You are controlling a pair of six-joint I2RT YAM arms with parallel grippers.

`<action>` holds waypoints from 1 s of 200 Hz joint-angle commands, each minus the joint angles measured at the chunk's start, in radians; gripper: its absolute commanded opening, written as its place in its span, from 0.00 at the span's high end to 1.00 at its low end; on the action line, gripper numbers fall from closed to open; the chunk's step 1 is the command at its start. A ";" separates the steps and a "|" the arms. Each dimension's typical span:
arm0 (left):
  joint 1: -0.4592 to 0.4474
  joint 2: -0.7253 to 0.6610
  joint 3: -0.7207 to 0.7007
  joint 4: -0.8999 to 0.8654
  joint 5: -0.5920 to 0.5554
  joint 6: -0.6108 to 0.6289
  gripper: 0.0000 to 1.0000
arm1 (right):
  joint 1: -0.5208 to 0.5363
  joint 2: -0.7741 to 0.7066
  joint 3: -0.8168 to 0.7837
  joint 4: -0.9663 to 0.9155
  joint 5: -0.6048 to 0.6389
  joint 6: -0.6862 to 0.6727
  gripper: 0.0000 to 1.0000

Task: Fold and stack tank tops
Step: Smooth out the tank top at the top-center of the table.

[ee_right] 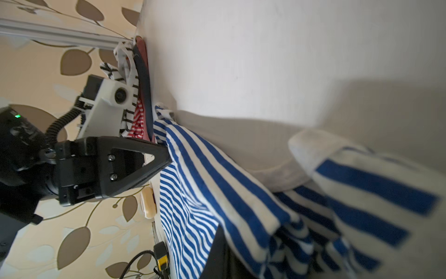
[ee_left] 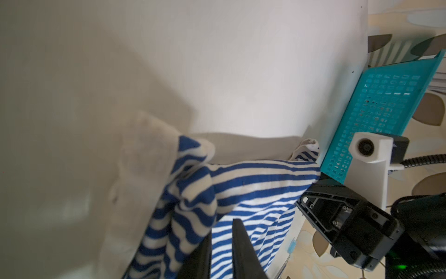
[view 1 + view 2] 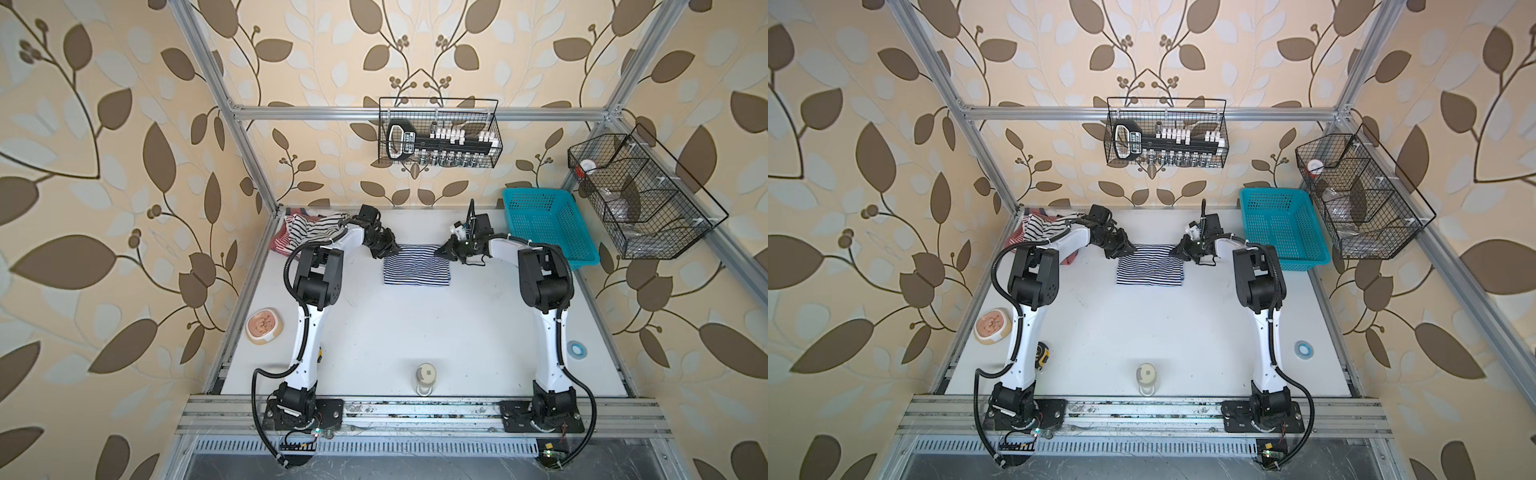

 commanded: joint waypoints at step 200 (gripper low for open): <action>0.018 -0.232 -0.158 -0.236 -0.233 0.317 0.22 | -0.031 -0.600 -0.524 -0.090 0.054 -0.192 0.66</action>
